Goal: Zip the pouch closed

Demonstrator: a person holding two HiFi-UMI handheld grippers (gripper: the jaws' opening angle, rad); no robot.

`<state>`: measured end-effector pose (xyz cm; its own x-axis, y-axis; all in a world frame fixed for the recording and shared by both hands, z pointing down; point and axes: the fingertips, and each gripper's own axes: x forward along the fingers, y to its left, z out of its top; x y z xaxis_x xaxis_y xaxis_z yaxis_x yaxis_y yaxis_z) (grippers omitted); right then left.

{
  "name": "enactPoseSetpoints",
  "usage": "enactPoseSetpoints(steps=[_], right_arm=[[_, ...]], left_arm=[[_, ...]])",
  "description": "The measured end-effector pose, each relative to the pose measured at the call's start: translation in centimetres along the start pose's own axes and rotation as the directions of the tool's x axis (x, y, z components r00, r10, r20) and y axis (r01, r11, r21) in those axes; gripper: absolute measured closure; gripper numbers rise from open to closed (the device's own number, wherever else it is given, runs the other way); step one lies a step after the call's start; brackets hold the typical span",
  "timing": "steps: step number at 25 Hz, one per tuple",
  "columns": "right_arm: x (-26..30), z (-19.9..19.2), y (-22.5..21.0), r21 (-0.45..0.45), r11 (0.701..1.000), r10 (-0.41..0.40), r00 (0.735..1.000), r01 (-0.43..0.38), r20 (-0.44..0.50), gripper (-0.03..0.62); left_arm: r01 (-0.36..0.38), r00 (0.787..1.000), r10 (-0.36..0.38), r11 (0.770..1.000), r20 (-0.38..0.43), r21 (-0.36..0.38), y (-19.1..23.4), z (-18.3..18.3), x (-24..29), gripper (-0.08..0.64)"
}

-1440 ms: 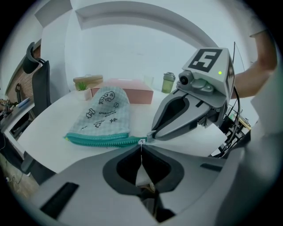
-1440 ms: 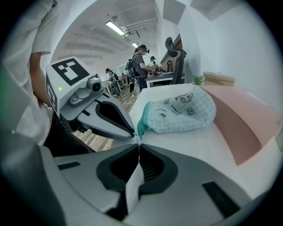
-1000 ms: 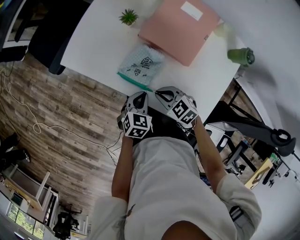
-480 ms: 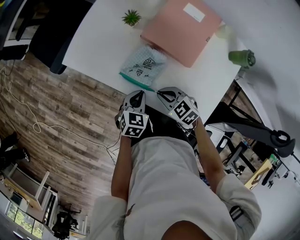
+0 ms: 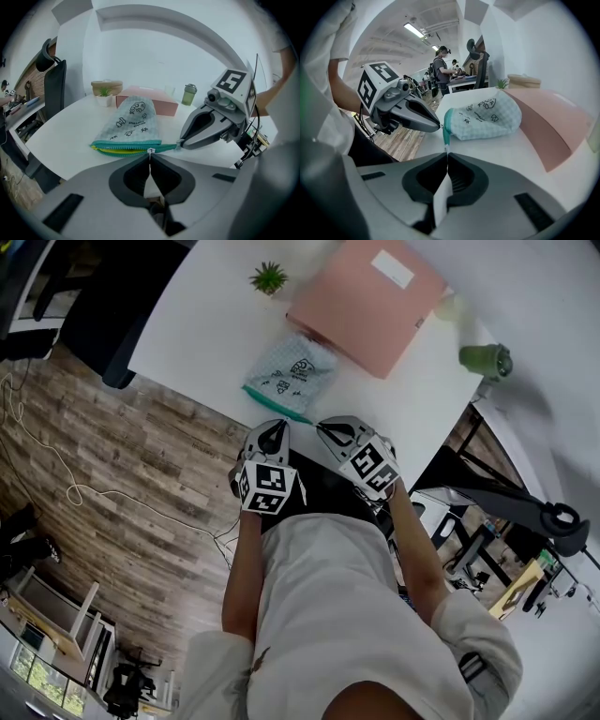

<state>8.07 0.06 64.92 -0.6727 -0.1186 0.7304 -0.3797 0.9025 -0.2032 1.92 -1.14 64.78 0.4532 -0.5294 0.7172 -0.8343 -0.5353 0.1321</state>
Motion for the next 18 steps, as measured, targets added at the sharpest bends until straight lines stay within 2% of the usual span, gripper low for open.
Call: enactPoseSetpoints(steps=[18], right_arm=[[-0.2, -0.2, -0.3, 0.067, 0.997, -0.045, 0.999, 0.046, -0.014, 0.588]], left_arm=[[-0.025, 1.000, 0.025, 1.000, 0.007, -0.014, 2.2, 0.5, -0.4, 0.560]])
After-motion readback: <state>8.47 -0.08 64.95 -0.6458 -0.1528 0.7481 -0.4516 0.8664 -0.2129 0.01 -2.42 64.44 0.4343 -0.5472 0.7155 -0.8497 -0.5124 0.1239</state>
